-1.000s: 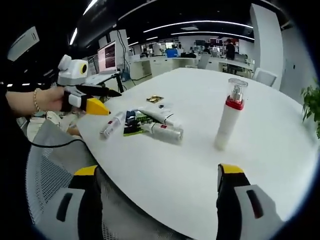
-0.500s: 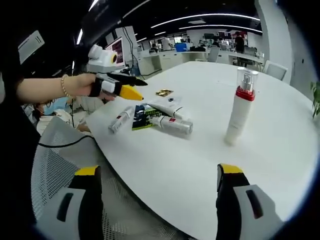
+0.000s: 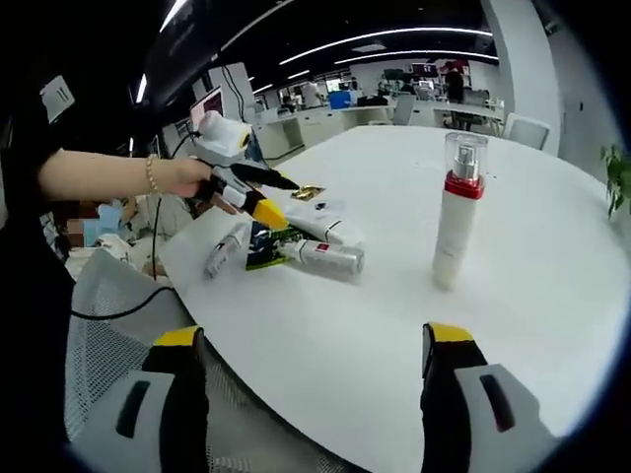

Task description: Arrange the skincare products in the storage area until every visible bottle or jar stands upright without overlapping.

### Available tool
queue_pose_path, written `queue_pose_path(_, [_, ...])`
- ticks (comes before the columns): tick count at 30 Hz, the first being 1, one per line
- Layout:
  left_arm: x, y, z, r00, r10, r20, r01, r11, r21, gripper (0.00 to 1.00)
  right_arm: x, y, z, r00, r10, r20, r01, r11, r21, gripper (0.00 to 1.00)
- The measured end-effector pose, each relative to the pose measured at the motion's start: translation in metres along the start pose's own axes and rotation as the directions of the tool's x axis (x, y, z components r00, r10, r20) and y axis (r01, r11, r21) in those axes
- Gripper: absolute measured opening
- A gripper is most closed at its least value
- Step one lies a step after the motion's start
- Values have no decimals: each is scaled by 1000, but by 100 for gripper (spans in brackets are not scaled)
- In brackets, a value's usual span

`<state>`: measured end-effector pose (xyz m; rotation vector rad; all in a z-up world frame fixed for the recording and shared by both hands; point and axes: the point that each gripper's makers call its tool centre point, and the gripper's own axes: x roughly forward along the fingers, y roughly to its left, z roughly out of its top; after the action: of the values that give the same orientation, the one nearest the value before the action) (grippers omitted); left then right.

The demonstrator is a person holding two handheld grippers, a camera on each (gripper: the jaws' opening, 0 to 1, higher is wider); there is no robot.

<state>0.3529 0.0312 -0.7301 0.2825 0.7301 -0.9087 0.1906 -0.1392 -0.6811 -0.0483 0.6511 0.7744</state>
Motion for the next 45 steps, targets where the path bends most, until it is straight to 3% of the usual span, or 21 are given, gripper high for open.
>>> queue_pose_path(1, [1, 0, -2, 1000, -14, -21, 14, 999, 33, 77, 3, 5, 1, 1000, 14, 8, -14, 999, 33, 89])
queue_pose_path(3, [9, 4, -6, 999, -23, -42, 27, 996, 81, 71, 3, 2, -4, 999, -9, -32, 8, 999, -37, 89])
queue_pose_path(5, [15, 9, -9, 997, -32, -65, 39, 994, 107, 67, 6, 9, 0, 1000, 18, 18, -20, 996, 83, 89])
queue_pose_path(8, [16, 8, -10, 995, -47, -87, 61, 985, 160, 63, 7, 9, -2, 1000, -2, 5, 2, 998, 57, 89])
queue_pose_path(17, [29, 15, -18, 977, -94, -193, 152, 936, 316, 48, 13, 17, -1, 1000, 13, 21, -15, 995, 99, 88])
queue_pose_path(24, [31, 9, -14, 977, -96, -189, 163, 909, 382, 41, 14, 15, -3, 1000, 6, 12, -7, 994, 109, 88])
queue_pose_path(30, [32, 8, -13, 975, -101, -196, 178, 887, 426, 38, 14, 15, -4, 1000, 0, 8, -1, 995, 104, 88])
queue_pose_path(37, [32, 1, -10, 969, -101, -227, 195, 877, 439, 33, 12, 11, 0, 999, -11, 32, 8, 993, 117, 88])
queue_pose_path(45, [18, -18, -5, 955, -149, -257, 240, 895, 375, 31, 10, 12, 7, 999, -11, 51, 6, 995, 102, 88])
